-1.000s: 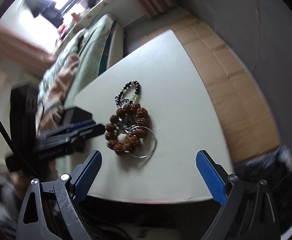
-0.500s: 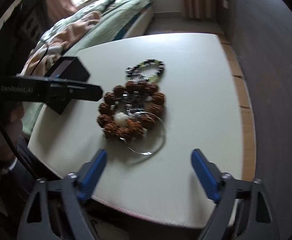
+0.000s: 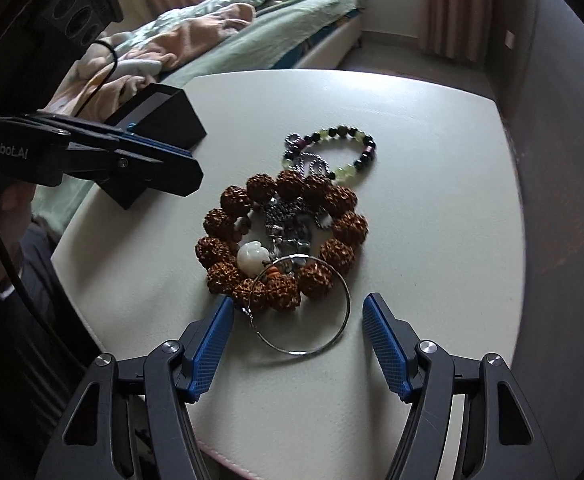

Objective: Organize jewelry
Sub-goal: 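Lower the left tool onto the brown bead bracelet while the right tool approaches the metal ring, then lift the brown bead bracelet with the left tool and drop it into the box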

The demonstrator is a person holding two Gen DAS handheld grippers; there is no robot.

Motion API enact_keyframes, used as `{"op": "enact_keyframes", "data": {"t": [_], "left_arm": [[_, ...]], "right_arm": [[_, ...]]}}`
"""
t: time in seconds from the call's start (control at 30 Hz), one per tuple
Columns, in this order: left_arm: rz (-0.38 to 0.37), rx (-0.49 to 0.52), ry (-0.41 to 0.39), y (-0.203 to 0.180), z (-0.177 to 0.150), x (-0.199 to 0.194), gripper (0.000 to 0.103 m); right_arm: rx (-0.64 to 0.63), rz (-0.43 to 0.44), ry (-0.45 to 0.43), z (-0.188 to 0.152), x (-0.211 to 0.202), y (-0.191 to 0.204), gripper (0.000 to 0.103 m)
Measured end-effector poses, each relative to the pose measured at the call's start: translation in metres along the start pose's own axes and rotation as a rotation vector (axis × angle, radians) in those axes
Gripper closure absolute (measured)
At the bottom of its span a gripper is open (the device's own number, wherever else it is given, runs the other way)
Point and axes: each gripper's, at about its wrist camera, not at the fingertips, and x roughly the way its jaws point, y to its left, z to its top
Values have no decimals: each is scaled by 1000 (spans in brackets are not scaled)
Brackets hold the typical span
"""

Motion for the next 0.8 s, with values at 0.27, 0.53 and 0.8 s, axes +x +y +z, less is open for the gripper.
{"op": "enact_keyframes", "data": {"t": [0.27,0.53,0.8], "left_arm": [[18,-1,2,0,-1,4,64],[38,32,18,-17,0,27,64],[126,67,7,-30,3,46,64]], "right_arm": [[-8,22,-18,1,2,0,54],[99,-15,-87,1,-26,-6,54],[334,-48,-90,3,-25,-42,54]]}}
